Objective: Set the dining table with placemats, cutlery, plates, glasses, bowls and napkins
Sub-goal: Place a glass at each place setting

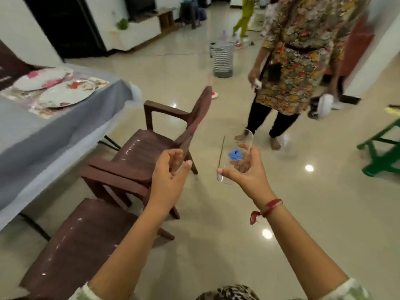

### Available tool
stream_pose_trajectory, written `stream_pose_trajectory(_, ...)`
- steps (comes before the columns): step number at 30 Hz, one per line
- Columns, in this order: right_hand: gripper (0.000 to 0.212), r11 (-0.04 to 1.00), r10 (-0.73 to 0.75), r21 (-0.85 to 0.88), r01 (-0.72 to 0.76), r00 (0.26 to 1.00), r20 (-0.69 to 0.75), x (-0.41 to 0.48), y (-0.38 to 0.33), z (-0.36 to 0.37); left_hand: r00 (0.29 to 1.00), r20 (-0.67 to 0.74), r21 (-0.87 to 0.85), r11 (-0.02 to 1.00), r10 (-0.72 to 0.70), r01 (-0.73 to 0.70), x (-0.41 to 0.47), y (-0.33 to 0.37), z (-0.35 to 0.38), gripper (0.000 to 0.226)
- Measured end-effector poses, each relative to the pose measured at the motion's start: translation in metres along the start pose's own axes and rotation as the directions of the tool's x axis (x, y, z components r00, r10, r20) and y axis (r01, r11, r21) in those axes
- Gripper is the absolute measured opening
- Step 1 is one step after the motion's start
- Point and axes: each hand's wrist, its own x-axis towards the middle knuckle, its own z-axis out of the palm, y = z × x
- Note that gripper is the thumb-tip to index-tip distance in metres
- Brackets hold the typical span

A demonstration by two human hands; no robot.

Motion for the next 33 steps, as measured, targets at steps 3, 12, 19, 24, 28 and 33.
stream_pose_trajectory(3,0.083,1.000,-0.007,-0.008,0.008,0.990,0.141,0.069,0.002,-0.027,0.993,-0.109,0.061,0.997,-0.036,0.043,0.038,0.009,0.031,0.026)
stream_pose_trajectory(12,0.071,0.991,-0.132,0.074,0.113,0.937,0.324,0.286,0.011,-0.040,0.905,-0.418,0.092,0.988,-0.075,0.124,0.181,-0.015,0.091,0.021)
stream_pose_trajectory(19,0.077,0.987,-0.161,0.079,0.141,0.880,0.446,0.463,-0.004,-0.038,0.854,-0.503,0.046,0.983,-0.131,0.178,0.341,-0.021,0.132,0.023)
stream_pose_trajectory(24,0.075,0.986,-0.164,0.092,0.136,0.849,0.502,0.583,0.003,-0.031,0.832,-0.528,0.042,0.974,-0.169,0.224,0.447,-0.033,0.157,0.023)
stream_pose_trajectory(28,0.077,0.982,-0.190,0.105,0.159,0.774,0.603,0.690,0.015,-0.013,0.743,-0.647,0.038,0.966,-0.171,0.255,0.530,-0.053,0.180,0.021)
stream_pose_trajectory(33,0.084,0.984,-0.180,0.127,0.127,0.675,0.715,0.804,0.018,0.017,0.638,-0.743,0.036,0.940,-0.201,0.338,0.613,-0.067,0.201,0.029)
